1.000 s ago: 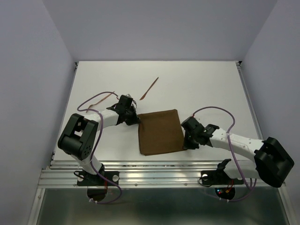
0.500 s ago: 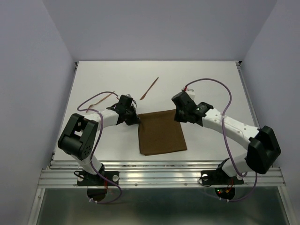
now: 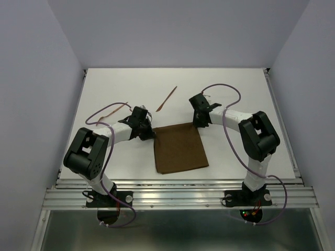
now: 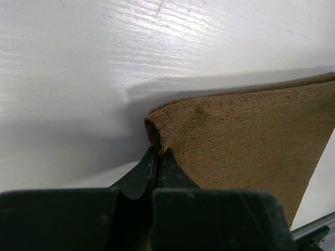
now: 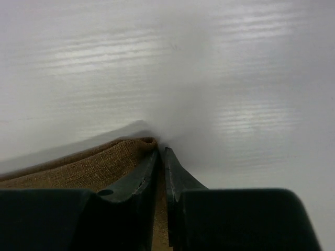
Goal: Fold the napkin into a case and place the utensils inside
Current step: Move the square-folded napkin to the center of the board.
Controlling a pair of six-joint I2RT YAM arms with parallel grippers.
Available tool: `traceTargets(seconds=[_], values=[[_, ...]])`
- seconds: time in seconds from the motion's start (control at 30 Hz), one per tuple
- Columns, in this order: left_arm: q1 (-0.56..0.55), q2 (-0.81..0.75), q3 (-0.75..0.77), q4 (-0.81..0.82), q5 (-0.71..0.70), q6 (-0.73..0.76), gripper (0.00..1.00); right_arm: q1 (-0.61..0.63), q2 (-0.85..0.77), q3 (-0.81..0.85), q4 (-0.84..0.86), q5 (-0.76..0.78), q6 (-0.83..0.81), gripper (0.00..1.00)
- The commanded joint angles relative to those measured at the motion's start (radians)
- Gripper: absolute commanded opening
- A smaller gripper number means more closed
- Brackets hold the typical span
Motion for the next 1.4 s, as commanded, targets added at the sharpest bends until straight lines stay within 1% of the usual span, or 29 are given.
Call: traceTargets(seconds=[0.0, 0.03, 0.1, 0.17, 0.2, 0.27, 0.3, 0.33, 0.4, 0.5, 0.53, 0.57, 0.63, 0.7, 0.73, 0.77, 0.8, 0.93, 1.0, 1.17, 1.37], values=[[0.004, -0.025, 0.002, -0.055, -0.015, 0.037, 0.00, 0.008, 0.053, 0.046, 0.067, -0.006, -0.014, 0.15], [0.004, -0.019, 0.008, -0.061, -0.012, 0.043, 0.04, 0.008, 0.064, 0.040, 0.065, -0.003, -0.007, 0.15], [0.004, -0.022, 0.022, -0.081, -0.018, 0.055, 0.08, 0.008, 0.055, 0.034, 0.055, 0.008, 0.008, 0.15], [0.004, -0.039, 0.031, -0.101, -0.036, 0.063, 0.14, 0.008, 0.003, 0.014, 0.055, 0.015, 0.017, 0.15], [0.004, -0.043, 0.039, -0.111, -0.042, 0.068, 0.21, 0.008, -0.020, 0.008, 0.053, 0.029, 0.016, 0.15], [0.006, -0.060, 0.063, -0.148, -0.065, 0.078, 0.29, 0.008, -0.089, -0.003, 0.046, 0.051, 0.014, 0.16], [0.004, -0.066, 0.073, -0.159, -0.074, 0.082, 0.35, 0.008, -0.110, -0.004, 0.039, 0.057, 0.011, 0.16], [0.004, -0.085, 0.082, -0.174, -0.094, 0.083, 0.38, 0.008, -0.130, -0.004, 0.036, 0.061, 0.010, 0.16], [0.004, -0.106, 0.109, -0.207, -0.110, 0.086, 0.40, 0.008, -0.181, -0.006, 0.036, 0.055, -0.009, 0.16], [0.004, -0.140, 0.140, -0.227, -0.128, 0.089, 0.40, 0.008, -0.187, 0.008, 0.039, -0.004, -0.043, 0.19], [0.004, -0.132, 0.148, -0.228, -0.121, 0.095, 0.40, 0.008, -0.172, 0.040, 0.026, -0.056, -0.052, 0.20], [0.003, -0.123, 0.165, -0.228, -0.115, 0.097, 0.39, 0.008, -0.151, 0.066, -0.015, -0.072, -0.059, 0.20], [0.001, -0.085, 0.180, -0.227, -0.104, 0.098, 0.36, 0.017, -0.076, 0.135, -0.049, -0.104, -0.061, 0.20], [0.000, -0.062, 0.194, -0.216, -0.087, 0.098, 0.34, 0.018, -0.040, 0.153, -0.051, -0.127, -0.063, 0.20], [0.000, -0.045, 0.194, -0.208, -0.081, 0.097, 0.29, 0.018, -0.014, 0.154, -0.044, -0.147, -0.061, 0.20], [0.000, -0.037, 0.191, -0.187, -0.075, 0.094, 0.29, 0.018, 0.001, 0.157, -0.037, -0.158, -0.060, 0.20], [0.000, -0.030, 0.186, -0.174, -0.073, 0.094, 0.28, 0.018, 0.018, 0.166, -0.040, -0.159, -0.061, 0.20], [0.000, 0.041, 0.194, -0.151, -0.082, 0.100, 0.19, 0.018, 0.109, 0.213, -0.062, -0.112, -0.070, 0.20], [0.000, 0.065, 0.195, -0.144, -0.091, 0.103, 0.17, 0.018, 0.139, 0.215, -0.068, -0.094, -0.070, 0.20], [0.000, 0.148, 0.192, -0.119, -0.087, 0.109, 0.15, 0.008, 0.165, 0.203, -0.076, -0.070, -0.061, 0.20], [-0.003, 0.154, 0.215, -0.104, -0.065, 0.100, 0.16, -0.024, 0.210, 0.232, -0.077, -0.018, -0.086, 0.20]])
